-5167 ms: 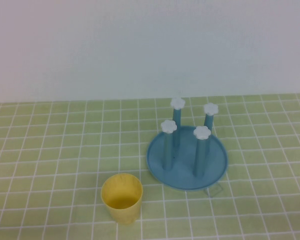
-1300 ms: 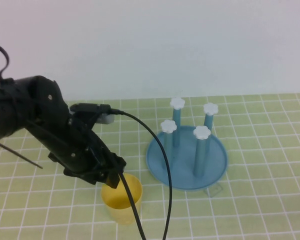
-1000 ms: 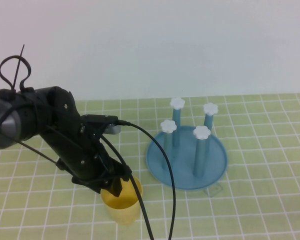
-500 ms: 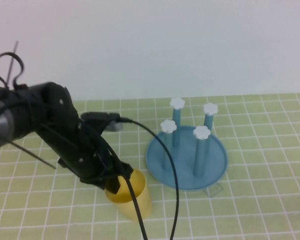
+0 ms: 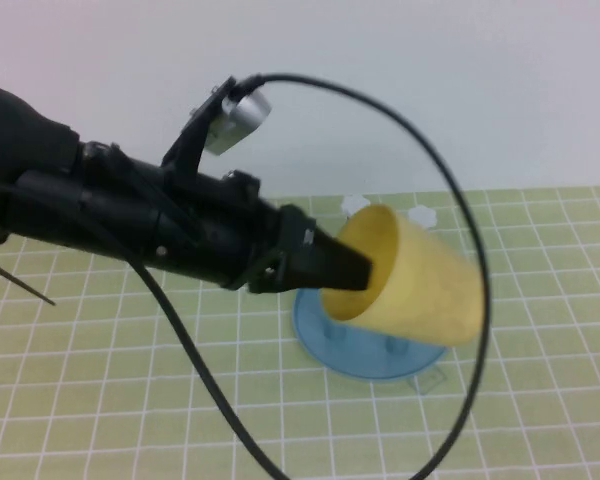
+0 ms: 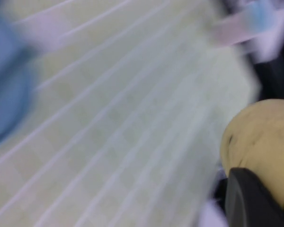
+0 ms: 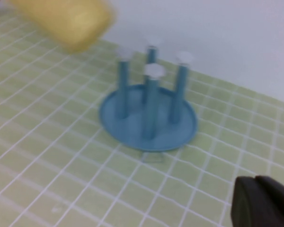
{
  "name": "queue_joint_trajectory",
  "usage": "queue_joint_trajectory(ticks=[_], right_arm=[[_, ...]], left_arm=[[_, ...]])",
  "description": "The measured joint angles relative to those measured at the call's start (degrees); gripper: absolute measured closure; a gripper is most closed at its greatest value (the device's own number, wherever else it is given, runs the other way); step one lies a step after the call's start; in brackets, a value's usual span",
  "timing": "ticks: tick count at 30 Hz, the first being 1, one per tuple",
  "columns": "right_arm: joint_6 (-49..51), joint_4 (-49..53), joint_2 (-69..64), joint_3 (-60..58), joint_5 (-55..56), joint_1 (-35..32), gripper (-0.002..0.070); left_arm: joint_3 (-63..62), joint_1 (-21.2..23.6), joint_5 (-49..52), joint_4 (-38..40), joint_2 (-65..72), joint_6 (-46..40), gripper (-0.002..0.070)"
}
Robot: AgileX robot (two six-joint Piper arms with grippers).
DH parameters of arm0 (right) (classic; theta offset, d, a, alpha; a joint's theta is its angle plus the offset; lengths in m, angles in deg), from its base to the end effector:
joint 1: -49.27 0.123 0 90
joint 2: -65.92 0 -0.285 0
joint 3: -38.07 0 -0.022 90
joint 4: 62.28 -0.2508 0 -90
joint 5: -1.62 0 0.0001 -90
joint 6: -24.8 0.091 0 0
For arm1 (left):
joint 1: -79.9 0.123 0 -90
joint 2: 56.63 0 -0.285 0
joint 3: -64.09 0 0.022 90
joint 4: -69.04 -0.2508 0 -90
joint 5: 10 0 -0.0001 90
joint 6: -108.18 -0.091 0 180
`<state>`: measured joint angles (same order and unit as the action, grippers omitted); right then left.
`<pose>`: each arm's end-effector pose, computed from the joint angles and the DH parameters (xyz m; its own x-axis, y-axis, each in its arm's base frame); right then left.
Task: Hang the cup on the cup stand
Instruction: Adjust the cup with two arms
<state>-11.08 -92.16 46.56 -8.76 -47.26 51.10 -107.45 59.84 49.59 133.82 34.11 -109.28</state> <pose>0.0293 0.0351 0.3086 -0.2462 -0.2507 -0.9362 -0.4603 0.8803 -0.1147 0.2526 -0.1679 0.3492 -0.7789 0.1733 -0.6027 0.6098 0.4339 -0.6632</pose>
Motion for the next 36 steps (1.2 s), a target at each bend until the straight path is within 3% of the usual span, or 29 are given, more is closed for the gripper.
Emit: queue_joint_trajectory(ticks=[5,11,15,19,24,26,29,36], right_arm=[[-5.12,-2.84,-3.96,5.56,-7.27,0.00,0.0678],[-9.55,-3.06,-10.24,8.56,-8.92,0.49,0.0676],[-12.56,-2.96,-13.04,9.04,-9.86,2.11,0.0653],[-15.56,-2.40,-15.02,9.04,-10.05,3.84,0.0530],[-21.22,-1.88,-16.59,9.04,-9.39,6.00,0.0248],[-23.03,-1.19,-17.52,9.04,-8.46,6.82,0.0170],[-24.88,0.00,-20.01,9.69,-6.81,7.84,0.0115],[-28.72,0.37,-27.23,13.93,-4.30,8.28,0.0085]], left_arm=[[0.00,-4.60,-1.50,8.34,0.12,-3.56,0.0666],[0.00,-11.00,-7.06,8.72,1.03,-3.59,0.0666],[0.00,-12.72,-9.39,9.16,3.07,-3.59,0.0666],[0.00,-12.72,-9.01,11.60,5.84,-3.59,0.0666],[0.00,-12.80,-7.59,14.49,8.09,-3.49,0.0666],[0.00,-12.80,-6.61,14.59,8.63,-3.49,0.0666],[0.00,-12.96,-6.50,14.00,8.81,-3.49,0.0666],[0.00,-14.03,-8.09,14.00,8.81,-3.49,0.0666]])
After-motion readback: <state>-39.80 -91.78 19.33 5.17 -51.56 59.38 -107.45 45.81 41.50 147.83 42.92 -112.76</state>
